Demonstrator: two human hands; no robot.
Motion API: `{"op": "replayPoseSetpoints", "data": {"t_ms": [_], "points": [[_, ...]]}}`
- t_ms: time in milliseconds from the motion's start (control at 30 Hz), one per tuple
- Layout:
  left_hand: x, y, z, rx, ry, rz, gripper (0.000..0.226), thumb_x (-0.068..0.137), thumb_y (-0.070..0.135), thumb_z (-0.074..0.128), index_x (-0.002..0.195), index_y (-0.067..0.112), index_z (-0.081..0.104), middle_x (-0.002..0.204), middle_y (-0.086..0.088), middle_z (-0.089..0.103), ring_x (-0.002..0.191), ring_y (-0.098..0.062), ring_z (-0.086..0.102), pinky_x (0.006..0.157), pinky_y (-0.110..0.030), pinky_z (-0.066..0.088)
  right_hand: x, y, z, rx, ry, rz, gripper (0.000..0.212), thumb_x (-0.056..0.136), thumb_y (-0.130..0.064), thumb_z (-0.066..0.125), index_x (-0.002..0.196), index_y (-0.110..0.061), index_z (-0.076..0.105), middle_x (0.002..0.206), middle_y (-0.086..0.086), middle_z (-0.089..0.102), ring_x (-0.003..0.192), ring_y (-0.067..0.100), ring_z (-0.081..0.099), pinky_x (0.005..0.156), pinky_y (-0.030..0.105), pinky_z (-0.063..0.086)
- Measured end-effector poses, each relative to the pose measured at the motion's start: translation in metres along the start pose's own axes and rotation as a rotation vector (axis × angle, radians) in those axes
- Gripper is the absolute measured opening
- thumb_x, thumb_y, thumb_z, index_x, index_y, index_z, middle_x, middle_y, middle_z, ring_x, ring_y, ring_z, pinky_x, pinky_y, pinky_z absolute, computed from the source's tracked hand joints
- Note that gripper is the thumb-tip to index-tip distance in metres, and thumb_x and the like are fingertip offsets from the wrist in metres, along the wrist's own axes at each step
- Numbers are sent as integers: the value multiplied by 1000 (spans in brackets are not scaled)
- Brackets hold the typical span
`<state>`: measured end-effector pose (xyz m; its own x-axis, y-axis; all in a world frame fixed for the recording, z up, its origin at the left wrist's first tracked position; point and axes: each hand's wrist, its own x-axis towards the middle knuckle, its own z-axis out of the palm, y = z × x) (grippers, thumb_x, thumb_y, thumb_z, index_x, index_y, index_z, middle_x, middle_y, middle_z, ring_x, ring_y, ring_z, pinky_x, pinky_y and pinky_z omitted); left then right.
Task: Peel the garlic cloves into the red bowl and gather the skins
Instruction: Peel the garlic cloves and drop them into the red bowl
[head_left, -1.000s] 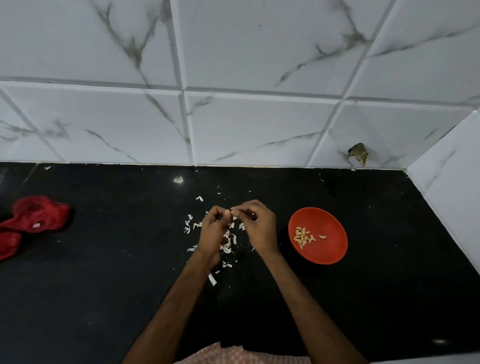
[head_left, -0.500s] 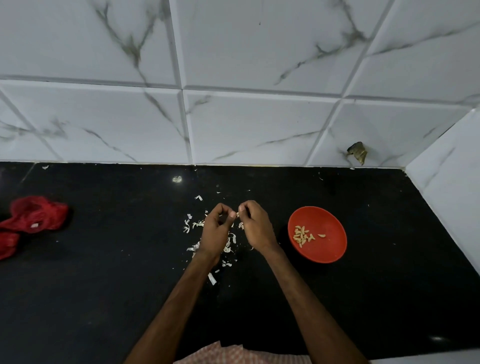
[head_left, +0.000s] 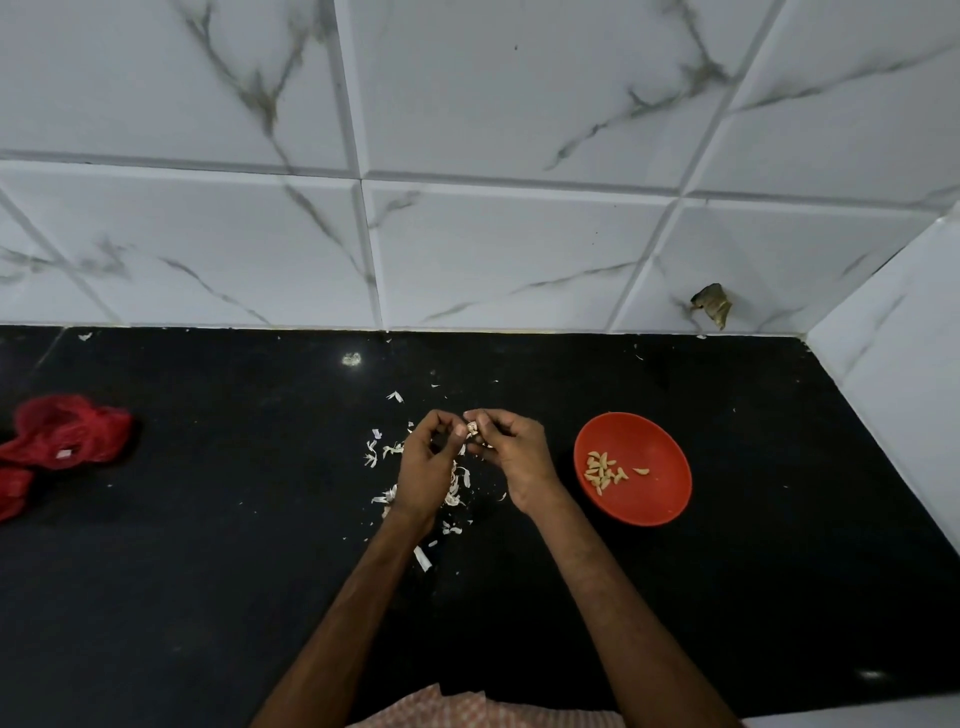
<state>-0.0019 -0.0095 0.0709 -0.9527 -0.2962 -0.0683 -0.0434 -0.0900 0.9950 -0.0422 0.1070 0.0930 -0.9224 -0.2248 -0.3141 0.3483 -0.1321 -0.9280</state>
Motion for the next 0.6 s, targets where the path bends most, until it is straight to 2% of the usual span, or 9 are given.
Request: {"op": "replayPoseSetpoints", "data": {"t_ms": [167, 333, 467, 600], "points": [[2, -4, -2, 58, 24, 12, 9, 98, 9, 59, 90, 7, 63, 79, 7, 64, 82, -15, 58, 76, -31, 49, 1, -2, 1, 116, -13, 88, 22, 103, -8, 52, 101, -5, 73, 107, 14, 72, 99, 20, 71, 78, 26, 59], [2, -9, -2, 12, 126, -53, 12, 99, 14, 59, 94, 5, 65, 88, -1, 65, 85, -14, 59, 79, -31, 51, 3, 2, -6, 340, -2, 245, 33, 107, -24, 44, 112, 0, 66, 108, 18, 73, 100, 23, 72, 76, 27, 60], [3, -17, 1, -37, 204, -141, 20, 101, 19, 55, 100, 1, 64, 84, -5, 59, 72, -12, 51, 64, -23, 46, 2, 2, -21, 499, 13, 293, 46, 108, -35, 36, 126, 3, 55, 119, 24, 69, 109, 30, 68, 87, 35, 57], [2, -20, 22, -22, 153, -203, 18, 103, 18, 51, 99, 5, 62, 81, 0, 59, 66, -5, 50, 54, -15, 43, -2, 2, -46, 614, 60, 275, 50, 107, -40, 36, 129, 2, 53, 127, 25, 65, 121, 34, 62, 99, 40, 51]]}}
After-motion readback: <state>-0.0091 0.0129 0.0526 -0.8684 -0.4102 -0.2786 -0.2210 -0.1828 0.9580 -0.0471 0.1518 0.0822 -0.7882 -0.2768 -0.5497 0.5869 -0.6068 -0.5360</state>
